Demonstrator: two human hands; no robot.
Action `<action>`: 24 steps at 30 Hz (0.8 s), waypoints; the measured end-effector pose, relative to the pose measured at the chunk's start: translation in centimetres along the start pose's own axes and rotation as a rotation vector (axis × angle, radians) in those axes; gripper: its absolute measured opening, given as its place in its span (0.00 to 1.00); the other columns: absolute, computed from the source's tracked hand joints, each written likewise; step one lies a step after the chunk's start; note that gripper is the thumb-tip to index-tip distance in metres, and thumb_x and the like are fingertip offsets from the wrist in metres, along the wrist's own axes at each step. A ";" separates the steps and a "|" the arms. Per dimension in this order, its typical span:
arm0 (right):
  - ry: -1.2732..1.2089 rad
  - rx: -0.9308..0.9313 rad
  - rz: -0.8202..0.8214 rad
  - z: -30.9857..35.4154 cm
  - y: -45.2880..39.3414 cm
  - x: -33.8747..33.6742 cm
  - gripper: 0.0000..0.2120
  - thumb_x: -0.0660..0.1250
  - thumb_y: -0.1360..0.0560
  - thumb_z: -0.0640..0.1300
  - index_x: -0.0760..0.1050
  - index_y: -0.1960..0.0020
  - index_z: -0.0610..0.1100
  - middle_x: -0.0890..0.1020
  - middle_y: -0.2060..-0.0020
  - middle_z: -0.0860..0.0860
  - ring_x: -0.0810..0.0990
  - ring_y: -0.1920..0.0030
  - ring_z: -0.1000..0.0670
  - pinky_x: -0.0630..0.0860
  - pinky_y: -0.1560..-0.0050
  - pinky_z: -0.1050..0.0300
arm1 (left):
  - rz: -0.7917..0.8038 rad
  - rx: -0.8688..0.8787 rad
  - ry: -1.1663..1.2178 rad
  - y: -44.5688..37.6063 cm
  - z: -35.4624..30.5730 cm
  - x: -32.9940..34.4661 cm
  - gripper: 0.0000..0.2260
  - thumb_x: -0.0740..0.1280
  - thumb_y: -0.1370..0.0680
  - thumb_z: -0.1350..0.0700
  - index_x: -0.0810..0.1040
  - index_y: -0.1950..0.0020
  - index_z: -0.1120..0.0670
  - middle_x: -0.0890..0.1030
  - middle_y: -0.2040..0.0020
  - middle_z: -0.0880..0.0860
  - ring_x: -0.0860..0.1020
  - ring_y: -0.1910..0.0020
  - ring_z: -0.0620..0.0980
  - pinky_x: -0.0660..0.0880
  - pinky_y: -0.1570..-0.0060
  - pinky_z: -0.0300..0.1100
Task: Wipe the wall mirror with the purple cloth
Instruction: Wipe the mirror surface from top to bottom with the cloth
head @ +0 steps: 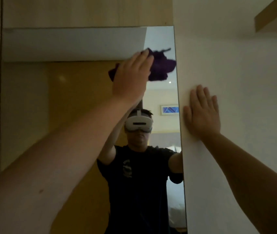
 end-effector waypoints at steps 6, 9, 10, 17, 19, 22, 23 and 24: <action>-0.008 -0.029 -0.063 -0.3 -0.2 0.4 0.31 0.45 0.18 0.57 0.53 0.20 0.41 0.55 0.20 0.42 0.49 0.20 0.42 0.45 0.22 0.43 | 0.061 -0.054 -0.134 -8.1 0.8 1.4 0.21 0.52 0.15 0.50 0.61 0.22 0.55 0.60 0.21 0.57 0.57 0.22 0.57 0.54 0.25 0.53; 0.004 -0.045 -0.073 -0.4 -0.1 0.6 0.30 0.46 0.17 0.57 0.52 0.20 0.42 0.53 0.20 0.42 0.47 0.20 0.43 0.44 0.22 0.43 | 0.056 0.048 -0.127 -5.7 -0.3 1.8 0.22 0.51 0.15 0.49 0.61 0.22 0.56 0.61 0.22 0.57 0.58 0.22 0.57 0.54 0.25 0.54; 0.001 -0.049 -0.080 -0.4 -0.1 0.5 0.30 0.46 0.17 0.56 0.52 0.20 0.42 0.53 0.20 0.42 0.47 0.20 0.43 0.44 0.22 0.43 | 0.061 0.085 -0.106 -4.3 -1.1 1.7 0.22 0.51 0.15 0.49 0.62 0.22 0.56 0.61 0.22 0.57 0.58 0.23 0.57 0.55 0.25 0.55; -0.095 -0.106 -0.170 -0.8 0.3 0.5 0.27 0.51 0.17 0.52 0.63 0.24 0.37 0.62 0.23 0.38 0.58 0.22 0.37 0.53 0.24 0.37 | 0.178 0.298 0.001 12.9 -9.0 1.3 0.22 0.58 0.17 0.49 0.65 0.24 0.55 0.64 0.23 0.57 0.61 0.24 0.59 0.56 0.26 0.57; -0.096 -0.093 -0.161 -1.0 0.5 0.4 0.25 0.53 0.17 0.50 0.62 0.24 0.37 0.62 0.23 0.39 0.57 0.22 0.38 0.51 0.24 0.38 | 0.212 0.326 0.043 18.1 -10.9 1.5 0.23 0.60 0.17 0.51 0.64 0.23 0.54 0.63 0.23 0.56 0.60 0.23 0.59 0.55 0.26 0.56; -0.106 -0.089 -0.111 -1.0 1.1 0.3 0.25 0.52 0.16 0.49 0.60 0.22 0.38 0.59 0.22 0.40 0.54 0.21 0.39 0.49 0.23 0.40 | 0.288 0.441 0.058 26.4 -14.2 1.7 0.26 0.61 0.20 0.52 0.62 0.22 0.53 0.62 0.22 0.55 0.58 0.23 0.58 0.53 0.25 0.55; -0.110 -0.093 -0.098 -1.0 1.5 0.2 0.25 0.51 0.16 0.49 0.60 0.23 0.38 0.60 0.22 0.39 0.55 0.21 0.39 0.49 0.23 0.40 | 0.330 0.484 0.073 29.0 -15.1 1.5 0.25 0.60 0.19 0.52 0.62 0.22 0.52 0.61 0.21 0.54 0.57 0.22 0.57 0.53 0.25 0.54; -0.114 -0.094 -0.082 -1.1 2.0 0.1 0.26 0.50 0.16 0.49 0.61 0.23 0.38 0.60 0.22 0.39 0.55 0.21 0.38 0.49 0.23 0.40 | 0.373 0.512 0.092 31.1 -15.8 1.3 0.25 0.59 0.19 0.51 0.62 0.22 0.52 0.61 0.21 0.53 0.56 0.22 0.57 0.54 0.25 0.54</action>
Point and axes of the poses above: each hand's wrist, its own y-axis away from the middle knuckle, its own x-axis out of the palm, z = x × y, the point moved 3 cm from there along -y, towards the middle knuckle
